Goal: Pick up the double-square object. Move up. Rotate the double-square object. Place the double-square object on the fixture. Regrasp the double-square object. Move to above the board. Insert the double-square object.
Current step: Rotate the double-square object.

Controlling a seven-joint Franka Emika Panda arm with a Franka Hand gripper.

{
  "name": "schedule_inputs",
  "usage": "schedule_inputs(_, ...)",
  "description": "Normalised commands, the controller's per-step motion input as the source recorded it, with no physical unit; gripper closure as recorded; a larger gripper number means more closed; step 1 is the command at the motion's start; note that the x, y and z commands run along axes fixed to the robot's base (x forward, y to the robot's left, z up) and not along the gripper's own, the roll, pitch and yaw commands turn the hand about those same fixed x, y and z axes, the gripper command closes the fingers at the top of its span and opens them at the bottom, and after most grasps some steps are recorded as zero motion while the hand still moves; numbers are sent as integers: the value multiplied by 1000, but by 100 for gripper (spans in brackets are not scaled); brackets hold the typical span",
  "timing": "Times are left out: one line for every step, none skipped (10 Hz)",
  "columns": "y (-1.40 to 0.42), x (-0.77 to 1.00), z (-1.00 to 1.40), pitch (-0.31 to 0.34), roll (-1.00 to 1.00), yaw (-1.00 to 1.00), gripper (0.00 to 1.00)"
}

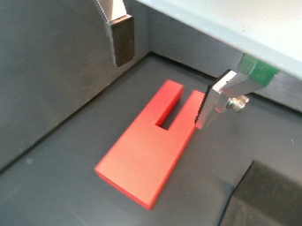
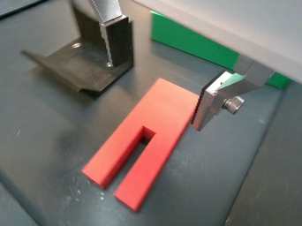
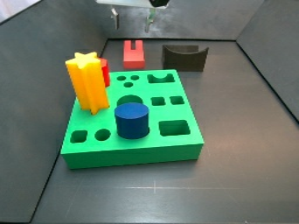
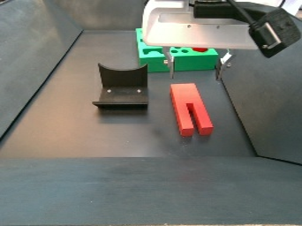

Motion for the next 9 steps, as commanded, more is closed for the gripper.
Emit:
schedule_inputs(3,36,-37,-48,1,473,0)
schedule_inputs(3,35,-38,-47,0,305,0)
schedule_inputs(0,0,-1000,0,0,0,0)
schedule_inputs(0,2,-1000,-3,0,-36,0)
schedule_inputs(-2,17,-1000,-23,-10,-36,0)
schedule_inputs(1,21,-1000,-30,-27,-25,0)
schedule_inputs(2,33,-1000,-38,-53,-9,0)
schedule_inputs(3,37,-1000,-37,-65,-2,0)
schedule_inputs(8,51,-963,-40,-85,4,0)
